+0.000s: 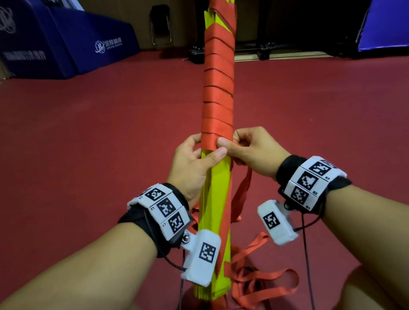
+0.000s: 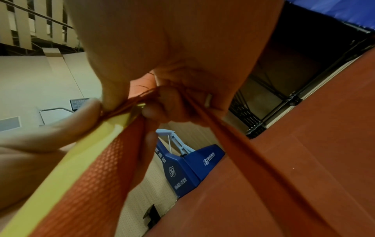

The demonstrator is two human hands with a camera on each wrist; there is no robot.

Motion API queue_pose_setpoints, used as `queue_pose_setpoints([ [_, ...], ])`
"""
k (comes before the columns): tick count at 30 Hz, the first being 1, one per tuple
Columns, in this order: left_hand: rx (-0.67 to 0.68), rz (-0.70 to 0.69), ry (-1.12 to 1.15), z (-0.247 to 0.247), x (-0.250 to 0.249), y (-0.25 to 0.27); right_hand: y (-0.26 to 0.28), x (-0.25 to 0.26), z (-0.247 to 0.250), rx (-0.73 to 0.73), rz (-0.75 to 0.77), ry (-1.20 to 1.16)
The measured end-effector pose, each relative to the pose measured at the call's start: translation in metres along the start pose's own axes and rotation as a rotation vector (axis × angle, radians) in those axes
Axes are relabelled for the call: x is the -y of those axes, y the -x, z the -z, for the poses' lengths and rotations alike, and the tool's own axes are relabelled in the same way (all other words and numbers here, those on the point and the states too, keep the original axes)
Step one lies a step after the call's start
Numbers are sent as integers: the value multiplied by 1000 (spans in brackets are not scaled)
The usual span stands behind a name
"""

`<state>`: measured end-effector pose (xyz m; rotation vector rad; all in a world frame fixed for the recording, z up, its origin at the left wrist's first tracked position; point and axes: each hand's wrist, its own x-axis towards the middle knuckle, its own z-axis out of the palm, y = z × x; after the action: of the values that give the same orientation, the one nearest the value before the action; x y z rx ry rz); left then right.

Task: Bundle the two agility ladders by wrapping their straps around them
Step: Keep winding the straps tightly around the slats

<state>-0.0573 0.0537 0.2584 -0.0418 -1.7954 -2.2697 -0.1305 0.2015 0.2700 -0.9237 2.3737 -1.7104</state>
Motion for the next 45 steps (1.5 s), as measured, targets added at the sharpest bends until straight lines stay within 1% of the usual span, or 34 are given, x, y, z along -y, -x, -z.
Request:
queue_pose_setpoints([
  [3, -4, 9, 49, 1, -2, 0, 2, -2, 1, 42, 20, -87],
  [10, -66, 51, 98, 3, -9, 0, -3, -5, 0, 78, 44, -222],
  [12, -61, 66, 116, 4, -9, 0, -2, -5, -3, 98, 26, -244],
  [15, -58, 80, 134, 5, -10, 1, -2, -6, -6, 170, 15, -235],
  [18, -9, 88, 160, 6, -12, 2, -1, -3, -6, 192, 22, -229],
  [20, 17, 95, 155, 6, -14, 3, -1, -1, -5, 175, 26, -236],
  [21, 4, 96, 145, 5, -15, 4, 0, 0, -6, 159, 23, -242],
  [25, -135, 96, 124, 5, -10, 1, 2, 5, -5, 60, 51, -205],
  [27, -169, 116, 104, 5, -7, 0, 4, 7, -5, 3, 60, -196],
  [31, -135, 131, 82, -1, -8, 2, 3, 9, -7, -78, 75, -117],
  [33, -131, 135, 83, -4, -10, 4, 4, 10, -7, -85, 49, -143],
  [35, -132, 128, 109, -7, -12, 5, 4, 12, -7, -62, 23, -187],
  [39, -130, 154, 178, -12, -17, 8, 4, 15, -9, -69, 19, -210],
  [42, -94, 160, 145, -13, -18, 12, 5, 16, -7, -71, 19, -217],
  [45, -93, 156, 135, -11, -18, 12, 5, 16, -5, -50, 32, -179],
])
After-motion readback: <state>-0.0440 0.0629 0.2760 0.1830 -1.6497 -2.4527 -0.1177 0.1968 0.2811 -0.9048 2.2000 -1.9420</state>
